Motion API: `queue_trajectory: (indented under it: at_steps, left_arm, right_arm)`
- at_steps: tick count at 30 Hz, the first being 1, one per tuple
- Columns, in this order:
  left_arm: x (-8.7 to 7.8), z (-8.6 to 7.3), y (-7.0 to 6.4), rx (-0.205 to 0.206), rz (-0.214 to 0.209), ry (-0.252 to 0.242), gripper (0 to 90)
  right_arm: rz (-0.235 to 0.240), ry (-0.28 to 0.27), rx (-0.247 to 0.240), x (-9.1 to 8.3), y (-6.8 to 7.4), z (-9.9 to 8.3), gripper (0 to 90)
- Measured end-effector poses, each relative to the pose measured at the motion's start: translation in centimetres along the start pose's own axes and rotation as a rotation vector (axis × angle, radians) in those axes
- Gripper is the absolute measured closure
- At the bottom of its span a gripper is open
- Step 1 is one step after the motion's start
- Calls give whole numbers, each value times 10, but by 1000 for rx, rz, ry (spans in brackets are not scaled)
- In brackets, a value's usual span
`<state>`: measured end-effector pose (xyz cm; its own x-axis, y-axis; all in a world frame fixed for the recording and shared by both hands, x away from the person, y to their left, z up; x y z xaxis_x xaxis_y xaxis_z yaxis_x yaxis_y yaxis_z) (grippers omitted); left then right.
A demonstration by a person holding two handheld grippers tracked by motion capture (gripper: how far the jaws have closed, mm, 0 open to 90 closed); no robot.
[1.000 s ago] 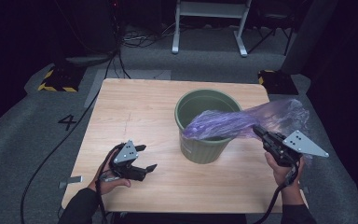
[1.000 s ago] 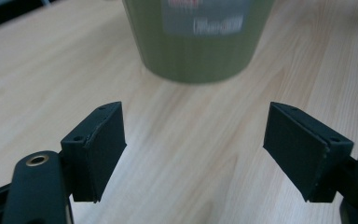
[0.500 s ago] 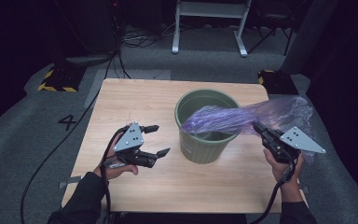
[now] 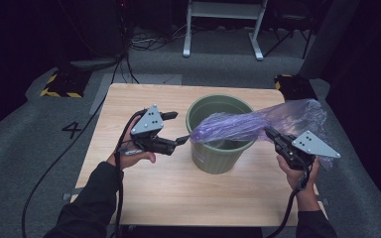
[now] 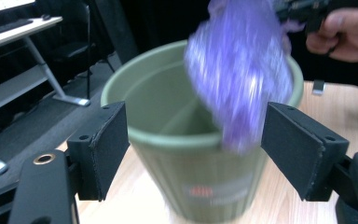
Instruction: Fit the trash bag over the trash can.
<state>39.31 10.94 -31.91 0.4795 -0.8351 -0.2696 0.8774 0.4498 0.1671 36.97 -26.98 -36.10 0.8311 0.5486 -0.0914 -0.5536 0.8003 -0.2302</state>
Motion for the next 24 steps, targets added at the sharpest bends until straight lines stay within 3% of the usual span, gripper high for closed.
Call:
queue_trajectory:
  at_steps: [5, 8, 12, 14, 18, 24]
  left_arm:
    - [27, 12, 1, 21, -22, 12, 229]
    - [41, 12, 5, 5, -43, 24, 278]
    - [52, 10, 6, 15, -83, 34, 382]
    - [58, 9, 6, 37, -60, 57, 423]
    - [66, 10, 4, 70, -55, 99, 533]
    - [73, 10, 0, 99, -83, 148, 570]
  right_arm:
    - [-5, 0, 1, 3, -2, 0, 900]
    - [-12, 3, 2, 3, -4, 0, 900]
    - [-28, 1, 12, 0, -8, -1, 900]
    - [-34, 3, 7, -2, -10, -1, 900]
    - [-33, -8, 6, -3, -10, 1, 900]
    - [-5, -13, -14, 1, -4, 6, 900]
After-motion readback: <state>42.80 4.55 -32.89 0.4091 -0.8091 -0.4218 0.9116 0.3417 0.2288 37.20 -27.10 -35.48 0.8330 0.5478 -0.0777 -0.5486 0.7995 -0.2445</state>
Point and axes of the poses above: each handheld gripper's, and its own axes: x roughly forward along the jaws, z roughly out of its top, y roughly to its left, the point moved 2 cm from there along x, roughly forward along the jaws, and after that the axes turned 4 degrees about -y, right-handed, at the moved point
